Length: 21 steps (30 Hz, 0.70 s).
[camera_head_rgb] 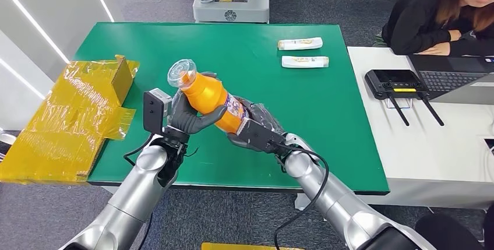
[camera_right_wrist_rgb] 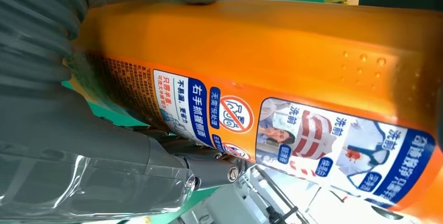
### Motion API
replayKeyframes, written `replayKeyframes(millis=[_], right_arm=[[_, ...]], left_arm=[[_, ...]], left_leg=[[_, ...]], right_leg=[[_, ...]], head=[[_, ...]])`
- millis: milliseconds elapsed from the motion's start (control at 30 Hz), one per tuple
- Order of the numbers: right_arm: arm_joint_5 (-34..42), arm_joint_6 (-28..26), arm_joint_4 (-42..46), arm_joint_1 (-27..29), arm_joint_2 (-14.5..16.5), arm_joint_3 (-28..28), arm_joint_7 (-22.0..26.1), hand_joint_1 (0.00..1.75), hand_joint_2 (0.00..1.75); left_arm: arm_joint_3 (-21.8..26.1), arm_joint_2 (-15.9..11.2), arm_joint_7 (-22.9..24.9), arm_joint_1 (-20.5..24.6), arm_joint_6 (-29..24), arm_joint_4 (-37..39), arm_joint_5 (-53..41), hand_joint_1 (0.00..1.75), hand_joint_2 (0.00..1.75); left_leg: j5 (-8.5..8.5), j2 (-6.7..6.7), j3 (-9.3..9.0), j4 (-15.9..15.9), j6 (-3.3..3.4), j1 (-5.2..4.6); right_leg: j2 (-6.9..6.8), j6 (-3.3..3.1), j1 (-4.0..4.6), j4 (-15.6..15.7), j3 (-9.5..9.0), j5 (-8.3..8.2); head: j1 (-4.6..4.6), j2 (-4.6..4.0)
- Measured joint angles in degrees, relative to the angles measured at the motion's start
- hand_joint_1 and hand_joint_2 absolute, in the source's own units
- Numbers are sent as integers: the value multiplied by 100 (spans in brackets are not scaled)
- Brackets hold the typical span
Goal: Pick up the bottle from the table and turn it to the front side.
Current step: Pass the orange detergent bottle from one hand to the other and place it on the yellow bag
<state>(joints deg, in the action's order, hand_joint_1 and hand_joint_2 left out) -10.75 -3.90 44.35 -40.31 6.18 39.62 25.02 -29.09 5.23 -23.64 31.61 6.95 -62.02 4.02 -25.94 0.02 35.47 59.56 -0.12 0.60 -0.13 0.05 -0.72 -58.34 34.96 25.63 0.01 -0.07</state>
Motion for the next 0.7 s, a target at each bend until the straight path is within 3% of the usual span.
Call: replayKeyframes(millis=[467,567,600,700], right_arm=[[-66,-96,-2,-1,18,133,90,175,175],[-123,-134,-2,0,32,158,94,175,175],[-151,-159,-2,1,41,162,94,148,175],[-209,-228,2,22,57,161,110,17,175]], left_arm=[[446,2,779,-113,1265,8,2077,175,175],[535,13,1207,-156,1511,43,2983,175,175],[553,14,1327,-169,1561,58,3311,175,175],[559,15,1302,-186,1459,81,3531,175,175]], left_leg=[[0,3,0,0,0,0],[0,8,0,0,0,0],[0,10,0,0,0,0],[0,8,0,1,0,0]], right_leg=[[4,0,0,0,6,0],[9,0,0,0,9,0],[11,0,0,0,11,0],[8,0,0,1,14,0]], head=[[0,0],[1,0],[0,0],[0,0]])
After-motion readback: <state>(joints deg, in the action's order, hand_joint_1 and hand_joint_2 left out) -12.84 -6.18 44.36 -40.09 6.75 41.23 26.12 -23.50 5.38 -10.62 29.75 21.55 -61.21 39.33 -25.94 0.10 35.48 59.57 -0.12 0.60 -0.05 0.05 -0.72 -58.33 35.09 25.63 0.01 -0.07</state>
